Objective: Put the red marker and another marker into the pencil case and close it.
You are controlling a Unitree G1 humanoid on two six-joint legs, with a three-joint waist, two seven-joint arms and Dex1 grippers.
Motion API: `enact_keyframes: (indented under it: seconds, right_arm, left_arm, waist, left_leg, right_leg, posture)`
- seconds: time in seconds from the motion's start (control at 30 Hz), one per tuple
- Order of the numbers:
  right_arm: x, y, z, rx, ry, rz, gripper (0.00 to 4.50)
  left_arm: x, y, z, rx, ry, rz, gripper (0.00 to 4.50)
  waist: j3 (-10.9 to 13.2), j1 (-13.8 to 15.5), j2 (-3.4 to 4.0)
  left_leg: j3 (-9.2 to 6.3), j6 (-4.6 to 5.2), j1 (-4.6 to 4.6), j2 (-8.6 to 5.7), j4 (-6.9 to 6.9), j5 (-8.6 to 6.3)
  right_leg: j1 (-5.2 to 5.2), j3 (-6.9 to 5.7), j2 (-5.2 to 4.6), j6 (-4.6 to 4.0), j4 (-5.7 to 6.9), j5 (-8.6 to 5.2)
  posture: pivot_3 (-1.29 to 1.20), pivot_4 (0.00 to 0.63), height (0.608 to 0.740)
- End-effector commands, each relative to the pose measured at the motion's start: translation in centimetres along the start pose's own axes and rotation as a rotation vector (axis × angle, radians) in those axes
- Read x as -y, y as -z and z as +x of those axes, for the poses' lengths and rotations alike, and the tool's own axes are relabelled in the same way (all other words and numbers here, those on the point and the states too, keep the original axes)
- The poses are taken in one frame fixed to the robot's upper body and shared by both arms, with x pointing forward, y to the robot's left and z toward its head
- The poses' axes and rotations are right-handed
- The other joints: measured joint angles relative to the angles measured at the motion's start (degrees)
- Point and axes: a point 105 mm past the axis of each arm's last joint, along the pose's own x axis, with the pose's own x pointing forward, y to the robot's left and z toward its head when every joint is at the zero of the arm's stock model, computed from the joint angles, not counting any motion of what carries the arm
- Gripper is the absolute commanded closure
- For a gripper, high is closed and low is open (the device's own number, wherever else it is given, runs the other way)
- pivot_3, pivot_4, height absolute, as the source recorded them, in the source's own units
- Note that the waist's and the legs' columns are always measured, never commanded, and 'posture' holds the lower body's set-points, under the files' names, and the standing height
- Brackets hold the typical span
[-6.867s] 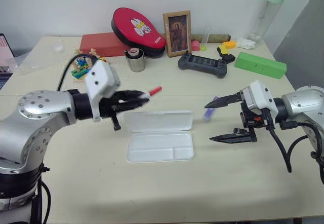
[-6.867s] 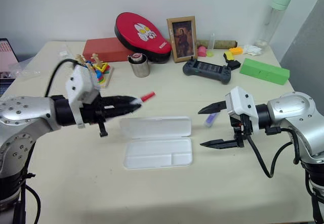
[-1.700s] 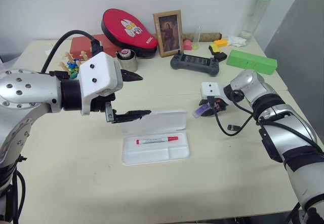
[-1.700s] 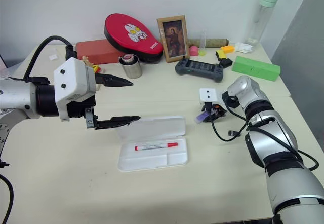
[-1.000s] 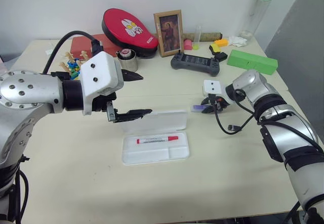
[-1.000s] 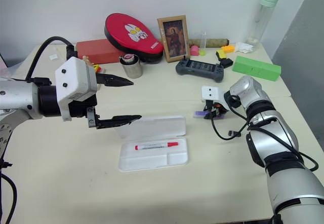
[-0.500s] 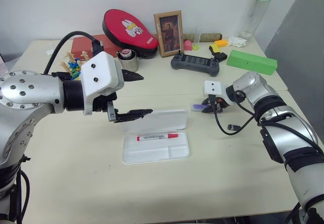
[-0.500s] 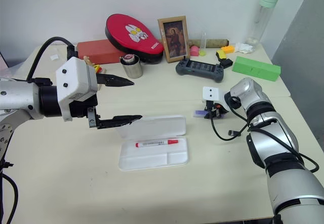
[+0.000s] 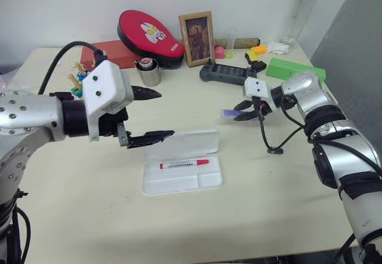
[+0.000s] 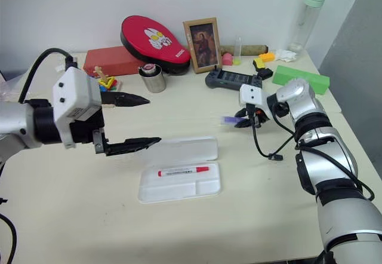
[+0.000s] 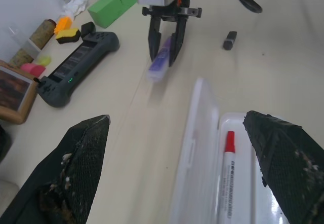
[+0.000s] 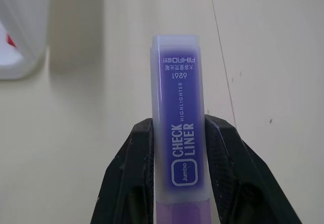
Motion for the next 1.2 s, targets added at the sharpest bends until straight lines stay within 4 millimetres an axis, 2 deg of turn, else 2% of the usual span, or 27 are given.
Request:
enact_keyframes:
  seconds: [0.03,0.13,0.23,0.3,0.37,0.47,0.6,0.7,1.03,1.2]
  right_arm:
    - [0.8,-3.9,-2.8,0.098,0.004,-0.136,3.45]
    - [0.5,-6.0,-3.9,0.146,0.006,-0.208,3.45]
    - [-0.6,-8.3,-4.5,0.214,-0.016,-0.258,3.45]
    - [-1.9,-9.6,-4.8,0.261,-0.053,-0.276,3.45]
    - [-3.9,-11.4,-4.8,0.315,-0.117,-0.313,3.45]
    - [-6.0,-12.7,-4.8,0.357,-0.185,-0.326,3.45]
    - [-9.1,-15.4,-3.2,0.443,-0.242,-0.237,3.45]
    - [-9.6,-15.9,-1.9,0.458,-0.237,-0.141,3.45]
    - [-10.1,-16.0,4.5,0.43,-0.155,0.061,3.45]
    - [-10.9,-15.6,6.3,0.411,-0.171,0.146,3.45]
  left_arm:
    - [0.4,-0.8,-2.2,-0.022,-0.021,0.004,0.0]
    - [1.0,0.0,-3.3,-0.089,-0.021,-0.022,0.0]
    - [1.6,0.8,-4.1,-0.143,-0.016,-0.04,0.0]
    - [1.8,1.2,-4.4,-0.167,-0.019,-0.045,0.0]
    - [1.9,2.0,-4.7,-0.208,-0.036,-0.045,0.0]
    - [2.1,2.7,-4.9,-0.238,-0.046,-0.037,0.0]
    - [1.8,3.7,-4.9,-0.267,-0.067,-0.02,0.0]
    - [1.4,4.0,-4.7,-0.27,-0.072,-0.012,0.0]
    - [0.2,5.2,-4.6,-0.305,-0.073,0.023,0.0]
    - [0.0,5.5,-4.8,-0.318,-0.071,0.027,0.0]
  waist:
    - [0.02,0.07,0.03]
    - [0.15,0.13,0.12]
    - [0.16,0.26,0.13]
    - [0.16,0.34,0.14]
    - [0.17,0.41,0.15]
    - [0.18,0.44,0.17]
    - [0.18,0.56,0.17]
    - [0.18,0.61,0.17]
    - [0.16,0.55,0.14]
    - [0.17,0.46,0.15]
  left_leg:
    - [0.0,0.0,0.0,0.0,0.0,0.0]
    - [0.0,0.0,-0.01,0.0,0.01,0.0]
    - [-0.02,0.0,0.0,0.01,-0.02,0.0]
    - [-0.02,0.0,-0.01,0.02,-0.03,0.0]
    - [-0.02,0.0,-0.02,0.02,-0.03,0.0]
    - [-0.02,0.0,-0.03,0.03,-0.03,0.0]
    - [-0.01,0.0,0.0,0.02,-0.03,0.0]
    - [-0.02,0.0,-0.01,0.03,-0.02,0.0]
    - [0.0,0.0,-0.1,0.02,-0.05,0.0]
    - [0.01,0.0,-0.21,0.02,-0.08,0.0]
  right_leg:
    - [0.0,0.0,0.0,0.0,0.0,0.0]
    - [-0.01,-0.01,0.0,0.0,0.02,0.0]
    - [0.0,-0.04,0.0,-0.02,0.02,-0.02]
    - [0.0,-0.03,0.0,-0.03,0.03,-0.03]
    - [-0.01,-0.03,0.0,-0.03,0.03,-0.03]
    - [-0.04,-0.03,0.0,-0.04,0.05,-0.04]
    - [-0.05,-0.02,0.0,-0.06,0.09,-0.05]
    - [-0.06,-0.03,0.0,-0.06,0.13,-0.04]
    - [-0.3,0.0,0.01,-0.1,0.32,-0.06]
    - [-0.44,0.0,0.01,-0.12,0.34,-0.08]
  posture:
    - [0.0,0.15,0.74]
    - [0.0,0.15,0.74]
    - [0.0,0.15,0.74]
    - [0.0,0.15,0.74]
    - [0.0,0.15,0.74]
    - [0.0,0.15,0.74]
    - [0.0,0.15,0.74]
    - [0.0,0.15,0.74]
    - [0.0,0.15,0.74]
    - [0.0,0.15,0.74]
